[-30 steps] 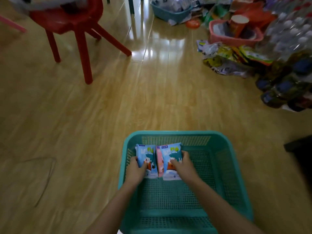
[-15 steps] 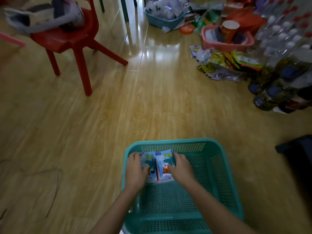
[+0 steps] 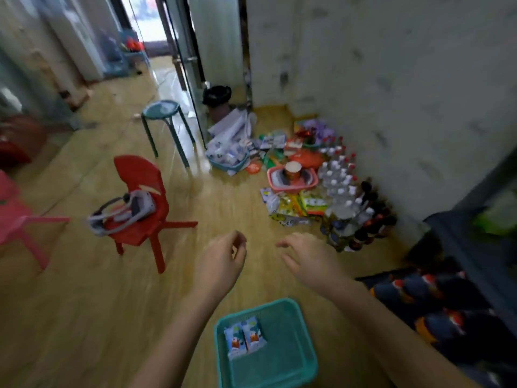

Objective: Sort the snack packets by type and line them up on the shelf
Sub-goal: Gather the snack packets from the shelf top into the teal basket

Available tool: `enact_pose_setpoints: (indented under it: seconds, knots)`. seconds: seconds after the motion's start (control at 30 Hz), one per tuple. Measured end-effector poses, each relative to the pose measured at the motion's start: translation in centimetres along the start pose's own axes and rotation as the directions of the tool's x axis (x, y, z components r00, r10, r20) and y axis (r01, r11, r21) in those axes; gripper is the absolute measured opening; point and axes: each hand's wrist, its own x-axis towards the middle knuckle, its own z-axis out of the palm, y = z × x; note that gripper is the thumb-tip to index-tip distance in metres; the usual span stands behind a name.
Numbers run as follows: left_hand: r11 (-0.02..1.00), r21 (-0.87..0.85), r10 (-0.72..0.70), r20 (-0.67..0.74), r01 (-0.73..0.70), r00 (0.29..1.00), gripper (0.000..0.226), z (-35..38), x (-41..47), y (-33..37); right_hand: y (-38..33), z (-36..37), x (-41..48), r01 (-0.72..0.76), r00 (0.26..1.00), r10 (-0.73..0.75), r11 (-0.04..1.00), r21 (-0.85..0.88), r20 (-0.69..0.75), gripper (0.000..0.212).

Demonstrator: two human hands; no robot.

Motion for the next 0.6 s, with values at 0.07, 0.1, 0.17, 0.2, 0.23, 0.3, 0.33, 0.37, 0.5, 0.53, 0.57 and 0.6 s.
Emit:
enact_pose_setpoints:
  seconds: [0.07,0.1,0.17,0.2,0.23,0.3,0.33,0.37,0.5,0.53,0.57,0.6]
  knots:
    - [0.991,0.078,0.112,-0.013,-0.111,0.994,0.016,-7.1,0.5,6.2,-1.6,-8.9,-3.1,0.012,0.996,-0.017,0.998,-0.061,-0.086,0.029]
    - [0.983,0.098,0.158,-0.017,-0.156,0.987,0.016,-10.0,0.8,9.0,-2.3,-12.9,-4.5,0.010,0.992,-0.020,0.997,-0.080,-0.124,0.029]
    - [0.963,0.132,0.238,-0.022,-0.233,0.971,0.016,-14.9,1.0,14.0,-3.4,-19.5,-7.5,-0.015,0.981,-0.007,0.994,-0.109,-0.195,0.028]
    - [0.948,0.150,0.288,-0.028,-0.281,0.957,0.017,-16.8,1.0,16.3,-3.8,-22.3,-9.1,-0.029,0.973,0.000,0.992,-0.122,-0.229,0.028]
    - [0.933,0.166,0.330,-0.034,-0.321,0.943,0.018,-18.3,0.9,18.3,-4.2,-24.6,-10.4,-0.046,0.967,0.010,0.990,-0.132,-0.256,0.029]
    - [0.889,0.218,0.423,-0.053,-0.403,0.904,0.021,-21.0,0.4,22.3,-4.4,-29.0,-13.7,-0.105,0.941,0.047,0.982,-0.158,-0.336,0.030]
    - [0.863,0.247,0.469,-0.066,-0.441,0.881,0.024,-21.9,0.0,24.1,-4.3,-31.0,-15.8,-0.153,0.921,0.080,0.974,-0.164,-0.382,0.030]
    - [0.838,0.263,0.514,-0.087,-0.478,0.853,0.028,-22.6,-0.5,25.9,-4.1,-32.8,-18.1,-0.203,0.895,0.114,0.965,-0.168,-0.431,0.030]
    - [0.728,0.182,0.684,-0.122,-0.661,0.719,0.034,-23.2,-2.8,33.1,-2.6,-37.4,-28.1,-0.429,0.760,0.267,0.891,-0.149,-0.592,0.030]
    - [0.695,0.163,0.719,-0.127,-0.700,0.684,0.029,-23.0,-3.7,35.0,-2.2,-38.0,-30.7,-0.486,0.719,0.314,0.865,-0.124,-0.620,0.030]
    - [0.662,0.142,0.750,-0.129,-0.736,0.649,0.025,-22.7,-4.5,36.9,-1.8,-38.5,-33.2,-0.542,0.673,0.357,0.834,-0.104,-0.647,0.030]
    - [0.625,0.113,0.780,-0.128,-0.772,0.613,0.023,-22.2,-5.4,38.8,-1.4,-38.8,-35.9,-0.598,0.626,0.400,0.797,-0.084,-0.669,0.030]
